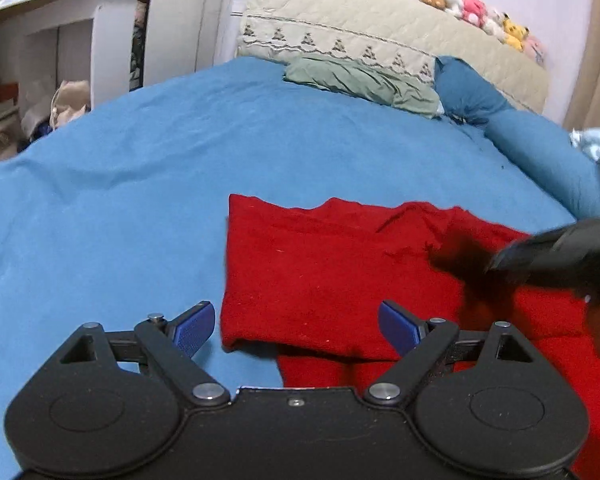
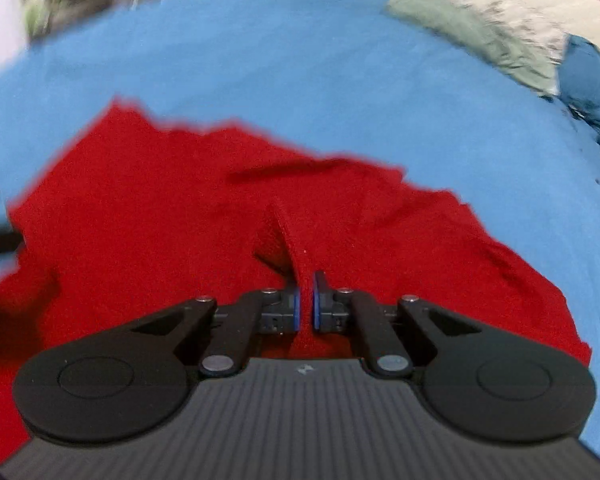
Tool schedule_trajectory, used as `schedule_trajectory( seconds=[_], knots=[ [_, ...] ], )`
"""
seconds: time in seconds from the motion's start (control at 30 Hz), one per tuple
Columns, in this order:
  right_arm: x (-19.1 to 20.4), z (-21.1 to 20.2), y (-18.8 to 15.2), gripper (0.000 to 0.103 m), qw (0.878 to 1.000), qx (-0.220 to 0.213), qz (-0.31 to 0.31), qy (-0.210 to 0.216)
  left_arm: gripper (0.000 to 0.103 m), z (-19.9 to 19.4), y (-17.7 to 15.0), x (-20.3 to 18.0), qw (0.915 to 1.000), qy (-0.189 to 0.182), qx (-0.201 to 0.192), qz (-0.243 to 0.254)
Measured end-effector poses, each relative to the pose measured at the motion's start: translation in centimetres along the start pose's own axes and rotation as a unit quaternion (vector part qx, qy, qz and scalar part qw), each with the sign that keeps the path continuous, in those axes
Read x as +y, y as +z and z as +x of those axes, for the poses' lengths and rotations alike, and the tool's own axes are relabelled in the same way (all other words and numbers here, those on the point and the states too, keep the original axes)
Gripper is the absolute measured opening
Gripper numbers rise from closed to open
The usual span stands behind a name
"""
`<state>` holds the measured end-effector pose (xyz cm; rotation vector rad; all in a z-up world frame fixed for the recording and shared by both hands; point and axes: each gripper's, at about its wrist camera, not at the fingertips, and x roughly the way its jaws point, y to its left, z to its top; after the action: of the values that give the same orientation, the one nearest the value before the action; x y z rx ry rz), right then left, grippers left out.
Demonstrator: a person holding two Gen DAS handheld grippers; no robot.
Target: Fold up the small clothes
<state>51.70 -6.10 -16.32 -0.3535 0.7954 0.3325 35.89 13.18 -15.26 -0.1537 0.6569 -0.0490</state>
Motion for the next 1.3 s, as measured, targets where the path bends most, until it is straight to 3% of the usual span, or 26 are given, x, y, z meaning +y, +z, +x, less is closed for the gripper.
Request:
schedule_trajectory(
  seconds=[0.07,0.13,0.23,0.33,0.47,0.63,0.67,0.7,0.77,0.87,1.07,1.13,1.3],
  knots=[
    [-2.2,-2.4,-0.9,0.021,0.996,-0.043,0.079,-0.016,0.092,0.0,0.0,0.1,1.0,0.003,-0.002,0.003],
    [-4.6,-4.4,-2.9,0.021,0.983,-0.071,0.165,-0.034,0.092,0.0,0.0,0.4,0.9999,-0.01,0.002,-0.01],
    [-6.6,-5.0,-6.9,0.022,0.967,-0.076,0.236,-0.053,0.092,0.2,-0.3,0.7,0.9996,-0.019,0.011,-0.017],
    [-7.4,-3.9,-10.0,0.028,0.959,-0.057,0.274,-0.043,0.092,0.4,-0.9,0.8,0.9997,-0.012,0.021,-0.005],
    [-8.0,-4.0,-11.5,0.058,0.955,-0.072,0.283,-0.047,0.092,1.0,-2.0,1.5,0.999,-0.017,0.04,0.005],
    [-8.8,-4.1,-11.2,0.054,0.954,-0.067,0.287,-0.045,0.092,1.4,-2.4,2.0,0.9986,-0.014,0.05,0.011],
    [-8.9,-3.8,-11.1,0.047,0.955,-0.061,0.286,-0.041,0.092,1.5,-2.4,1.9,0.9986,-0.011,0.049,0.018],
    [-8.9,-3.7,-11.0,0.03,0.957,-0.058,0.281,-0.041,0.092,1.6,-2.5,1.7,0.9985,-0.007,0.047,0.026],
    [-9.1,-3.5,-10.2,0.021,0.962,-0.055,0.264,-0.037,0.09,1.9,-2.6,1.4,0.9983,-0.002,0.046,0.037],
    [-9.5,-4.7,-8.7,0.021,0.965,-0.071,0.248,-0.045,0.085,2.4,-2.8,1.3,0.9983,0.004,0.04,0.043],
    [-13.6,-8.7,-6.0,0.02,0.959,-0.122,0.245,-0.076,0.07,4.4,-1.9,0.7,0.9985,0.011,0.006,0.054],
    [-15.0,-9.2,-6.2,0.02,0.957,-0.121,0.246,-0.093,0.052,5.2,-1.7,0.5,0.9982,0.013,0.002,0.059],
    [-18.0,-8.8,-8.8,0.02,0.95,-0.11,0.271,-0.109,0.038,4.7,-1.9,0.8,0.9987,0.015,0.01,0.047]
  ],
)
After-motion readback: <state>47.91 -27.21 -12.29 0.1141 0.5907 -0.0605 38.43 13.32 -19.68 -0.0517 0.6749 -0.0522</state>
